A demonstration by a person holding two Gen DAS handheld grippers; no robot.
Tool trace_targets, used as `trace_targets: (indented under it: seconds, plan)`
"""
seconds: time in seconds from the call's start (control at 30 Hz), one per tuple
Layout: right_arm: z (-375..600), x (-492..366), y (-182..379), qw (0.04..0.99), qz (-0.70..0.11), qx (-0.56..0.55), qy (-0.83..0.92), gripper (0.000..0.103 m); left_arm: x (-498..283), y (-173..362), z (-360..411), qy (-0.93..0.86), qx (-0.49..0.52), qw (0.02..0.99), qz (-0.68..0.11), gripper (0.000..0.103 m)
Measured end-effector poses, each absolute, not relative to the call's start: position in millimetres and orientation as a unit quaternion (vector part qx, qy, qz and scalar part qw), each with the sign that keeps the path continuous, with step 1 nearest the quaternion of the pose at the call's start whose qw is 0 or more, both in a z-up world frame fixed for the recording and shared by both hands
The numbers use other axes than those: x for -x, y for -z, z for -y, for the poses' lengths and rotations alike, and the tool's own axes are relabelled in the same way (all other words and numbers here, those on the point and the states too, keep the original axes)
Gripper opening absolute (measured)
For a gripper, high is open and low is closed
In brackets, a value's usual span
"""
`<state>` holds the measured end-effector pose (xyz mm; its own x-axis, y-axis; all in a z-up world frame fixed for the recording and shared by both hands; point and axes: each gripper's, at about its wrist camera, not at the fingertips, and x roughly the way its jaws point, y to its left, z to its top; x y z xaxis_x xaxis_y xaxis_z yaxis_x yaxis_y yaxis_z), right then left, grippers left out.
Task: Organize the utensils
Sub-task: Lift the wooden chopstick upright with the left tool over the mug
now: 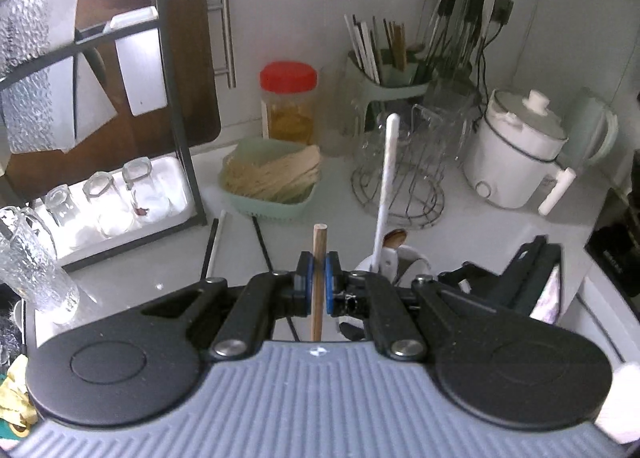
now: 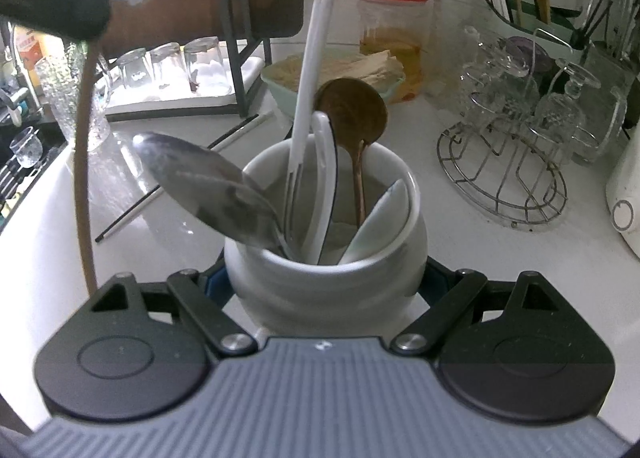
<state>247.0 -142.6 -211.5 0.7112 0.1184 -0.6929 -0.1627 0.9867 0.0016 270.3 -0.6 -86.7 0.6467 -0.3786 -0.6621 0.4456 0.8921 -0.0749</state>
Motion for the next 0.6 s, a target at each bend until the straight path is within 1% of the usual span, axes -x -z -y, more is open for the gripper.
trace_targets:
  seconds: [0.6]
  plan:
    - [144, -252, 216, 0.932, -0.347, 0.035, -0.096, 0.091, -261, 41, 10, 0.253, -0.040, 0.910, -0.325, 0.007]
